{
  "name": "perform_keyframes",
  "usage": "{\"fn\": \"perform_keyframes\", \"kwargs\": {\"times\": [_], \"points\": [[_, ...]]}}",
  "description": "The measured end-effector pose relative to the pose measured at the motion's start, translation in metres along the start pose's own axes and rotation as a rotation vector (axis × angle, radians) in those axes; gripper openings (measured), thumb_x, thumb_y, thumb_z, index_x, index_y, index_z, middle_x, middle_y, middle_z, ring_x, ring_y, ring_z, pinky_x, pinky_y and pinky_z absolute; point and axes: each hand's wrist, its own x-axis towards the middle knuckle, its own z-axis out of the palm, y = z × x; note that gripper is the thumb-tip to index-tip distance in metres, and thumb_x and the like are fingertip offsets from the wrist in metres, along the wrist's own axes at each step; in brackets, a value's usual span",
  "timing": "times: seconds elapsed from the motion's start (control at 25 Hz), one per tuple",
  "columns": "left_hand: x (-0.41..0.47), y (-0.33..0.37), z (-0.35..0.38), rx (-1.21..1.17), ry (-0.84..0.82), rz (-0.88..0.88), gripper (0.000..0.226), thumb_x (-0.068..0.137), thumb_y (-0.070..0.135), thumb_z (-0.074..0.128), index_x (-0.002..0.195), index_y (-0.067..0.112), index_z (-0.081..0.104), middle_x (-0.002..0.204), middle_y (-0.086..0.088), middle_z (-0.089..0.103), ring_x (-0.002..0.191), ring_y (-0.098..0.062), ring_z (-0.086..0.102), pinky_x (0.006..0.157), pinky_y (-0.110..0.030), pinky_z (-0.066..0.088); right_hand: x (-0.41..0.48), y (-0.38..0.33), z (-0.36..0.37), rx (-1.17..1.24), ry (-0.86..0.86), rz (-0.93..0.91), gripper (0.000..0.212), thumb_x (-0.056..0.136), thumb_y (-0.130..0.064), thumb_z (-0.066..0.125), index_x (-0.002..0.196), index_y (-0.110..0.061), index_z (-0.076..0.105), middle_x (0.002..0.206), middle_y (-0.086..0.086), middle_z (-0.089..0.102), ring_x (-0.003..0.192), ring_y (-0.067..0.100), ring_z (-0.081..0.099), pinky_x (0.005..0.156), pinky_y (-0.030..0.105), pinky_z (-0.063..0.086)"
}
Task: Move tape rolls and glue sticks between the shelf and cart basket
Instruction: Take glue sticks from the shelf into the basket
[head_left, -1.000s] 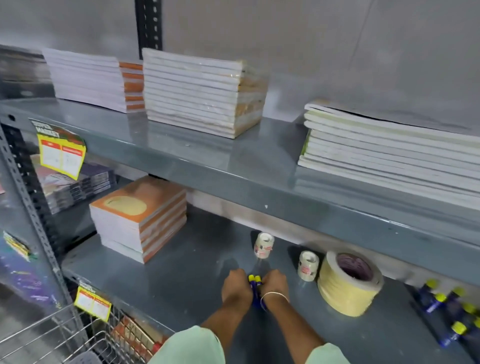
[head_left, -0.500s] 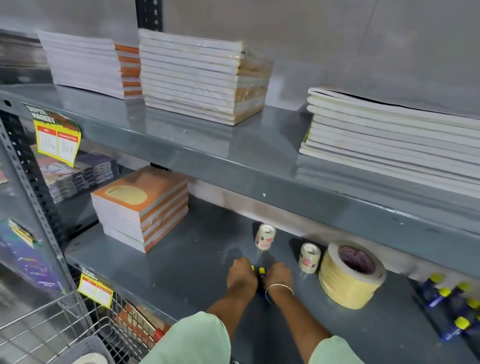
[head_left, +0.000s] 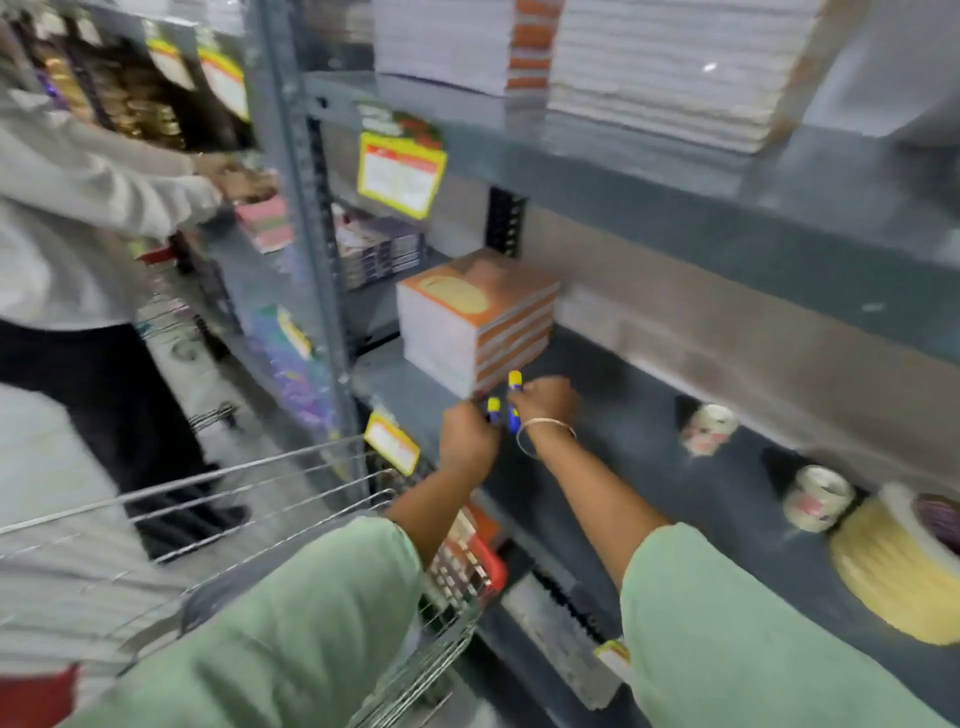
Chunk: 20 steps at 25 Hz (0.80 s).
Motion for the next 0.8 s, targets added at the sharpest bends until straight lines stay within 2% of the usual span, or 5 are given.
{"fn": "perform_keyframes", "kwargs": {"times": [0.12, 0.16, 0.24, 0.48, 0.8], "points": [[0.013, -0.061, -0.063, -0.073, 0.182, -0.130, 0.026, 0.078, 0.009, 0.064, 0.056, -0.003, 0.059, 0.070, -0.036, 0.063, 0.056, -0.035, 0.055, 0.053, -0.038, 0.036, -0.027, -0.047, 0.082, 0.080, -0.122, -0.113, 0.029, 0.079, -0.005, 0.063, 0.060, 0.016, 0.055, 0.065, 0.027, 0.037, 0.072, 0.012, 0.042, 0.049, 0.029, 0.020], [0.017, -0.091, -0.084, -0.075, 0.229, -0.188, 0.025, 0.077, 0.007, 0.064, 0.054, -0.002, 0.060, 0.062, -0.033, 0.062, 0.051, -0.033, 0.052, 0.053, -0.038, 0.037, -0.036, -0.056, 0.119, 0.062, -0.178, -0.137, 0.032, 0.079, -0.004, 0.062, 0.055, 0.000, 0.042, 0.063, 0.024, 0.035, 0.066, 0.024, 0.034, 0.050, 0.029, 0.018], [0.014, -0.151, -0.112, -0.047, 0.262, -0.289, 0.026, 0.075, 0.005, 0.065, 0.050, 0.001, 0.060, 0.061, -0.031, 0.064, 0.052, -0.030, 0.057, 0.055, -0.040, 0.039, -0.055, -0.054, 0.178, 0.005, -0.271, -0.119, 0.023, 0.079, -0.006, 0.063, 0.070, 0.015, 0.061, 0.062, 0.031, 0.047, 0.065, 0.032, 0.050, 0.051, 0.028, 0.022], [-0.037, -0.368, -0.132, 0.135, 0.111, -0.686, 0.023, 0.079, 0.009, 0.068, 0.074, -0.014, 0.068, 0.081, -0.041, 0.064, 0.077, -0.036, 0.068, 0.061, -0.044, 0.042, -0.127, 0.045, 0.367, -0.345, -0.712, 0.107, 0.035, 0.090, -0.017, 0.061, 0.119, 0.002, 0.059, 0.127, 0.023, 0.061, 0.118, 0.035, 0.058, 0.092, 0.040, 0.050], [-0.067, -0.479, -0.073, 0.312, 0.018, -0.751, 0.022, 0.084, 0.014, 0.058, 0.096, -0.003, 0.063, 0.105, -0.028, 0.066, 0.100, -0.041, 0.062, 0.078, -0.043, 0.050, -0.184, 0.141, 0.473, -0.481, -0.899, 0.148, 0.032, 0.096, -0.010, 0.046, 0.125, 0.002, 0.053, 0.129, 0.021, 0.057, 0.119, 0.032, 0.055, 0.096, 0.034, 0.047]]}}
